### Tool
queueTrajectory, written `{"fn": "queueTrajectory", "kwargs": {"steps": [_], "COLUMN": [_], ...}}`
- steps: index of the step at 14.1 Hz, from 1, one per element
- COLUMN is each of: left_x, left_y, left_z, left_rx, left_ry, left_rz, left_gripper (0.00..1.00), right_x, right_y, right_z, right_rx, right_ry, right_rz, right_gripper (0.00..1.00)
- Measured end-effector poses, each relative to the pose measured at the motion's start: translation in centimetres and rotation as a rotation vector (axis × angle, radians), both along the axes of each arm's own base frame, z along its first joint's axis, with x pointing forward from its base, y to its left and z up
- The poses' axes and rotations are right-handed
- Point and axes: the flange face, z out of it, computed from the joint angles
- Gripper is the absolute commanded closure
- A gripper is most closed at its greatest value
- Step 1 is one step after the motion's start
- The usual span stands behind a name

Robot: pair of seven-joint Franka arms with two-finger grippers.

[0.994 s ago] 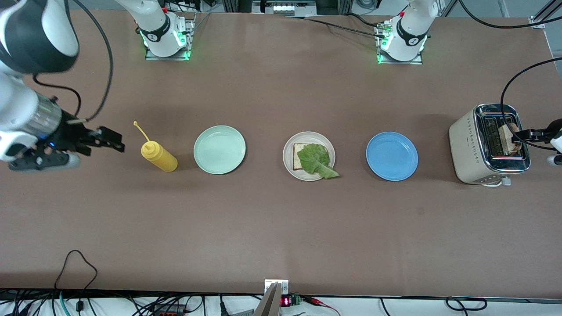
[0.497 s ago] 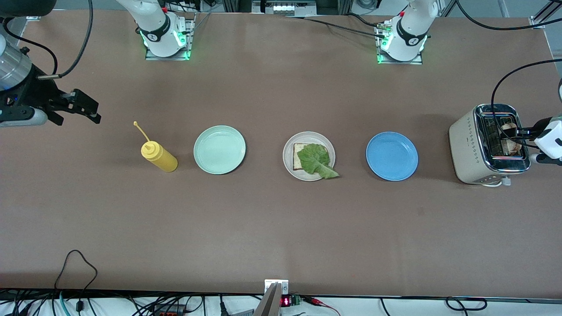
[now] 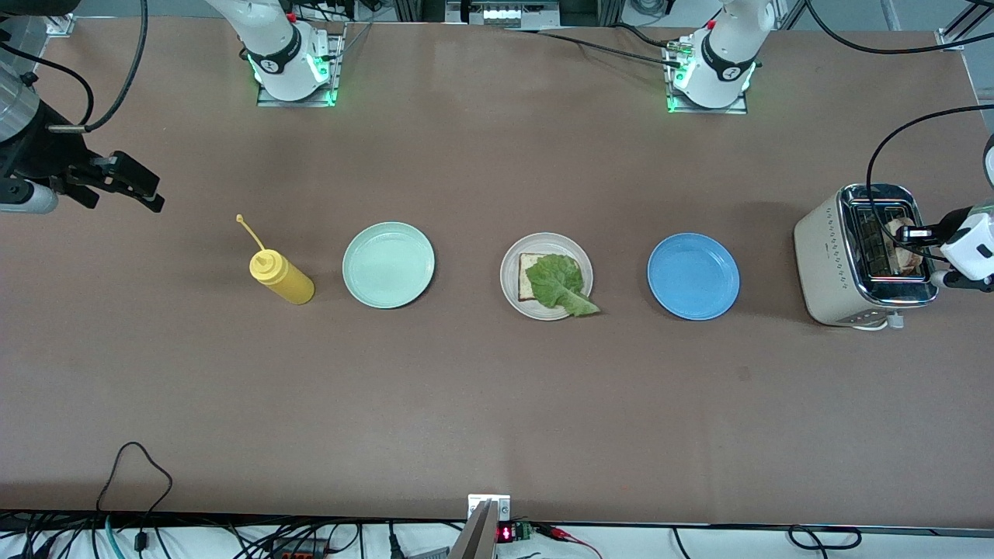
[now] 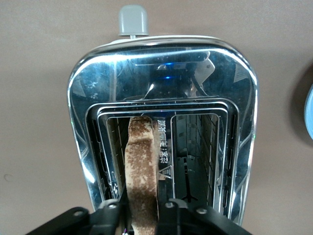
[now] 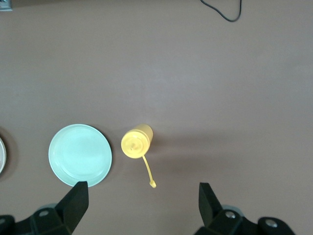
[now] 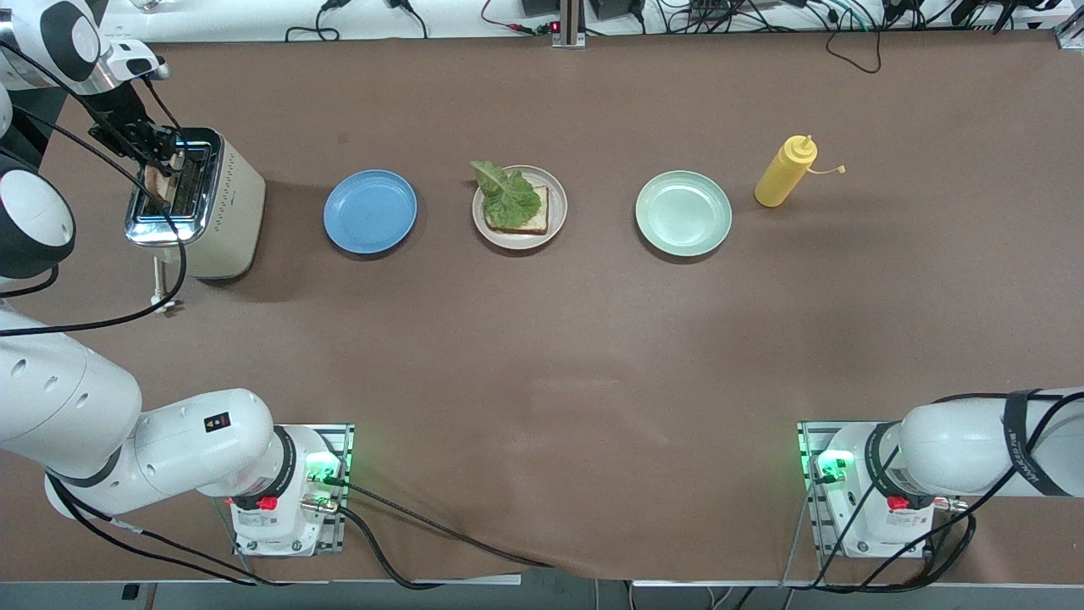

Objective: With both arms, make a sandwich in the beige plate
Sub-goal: 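Grasp the bread slice in the toaster with the left gripper, then lift the bread slice out and carry it toward the beige plate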

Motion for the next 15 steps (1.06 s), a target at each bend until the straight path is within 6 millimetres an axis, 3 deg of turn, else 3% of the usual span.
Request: {"fn": "queueTrajectory", "kwargs": {"steps": [4, 6, 9, 12, 15], "left_x": [-0.4, -0.4, -0.2, 0.5, 1.3], "left_y": [0.0, 0.1, -0.7, -4.8, -12.3], "left_z": [1.4, 3.9, 9.6, 15.3, 18.1], "left_rx": [-0.008, -0.013, -0.018, -0.029, -0.054], "left_ry": [0.04, 0.077, 0.115, 0.137, 0.167], "left_rz": [0.011, 0.025, 0.036, -0.017, -0.144], "left_gripper": [0.99, 0.99, 0.99, 0.99, 0.99], "right_x": [-0.5, 0.0, -0.1, -0.1, -0.3], "right_y": [-1.2, -0.8, -0.1, 0.0, 0.1], "right_z": [0.2, 0.6, 1.6, 1.7, 1.9], "right_rx": [-0.039, -0.039, -0.038, -0.039, -0.04], "right_ry": [0.015, 0.004, -0.013, -0.01, -0.005], "right_rz": [0.022, 0.033, 0.045, 0.052, 0.073], "right_gripper": [0.0, 0.0, 0.0, 0.0, 0.0]}}
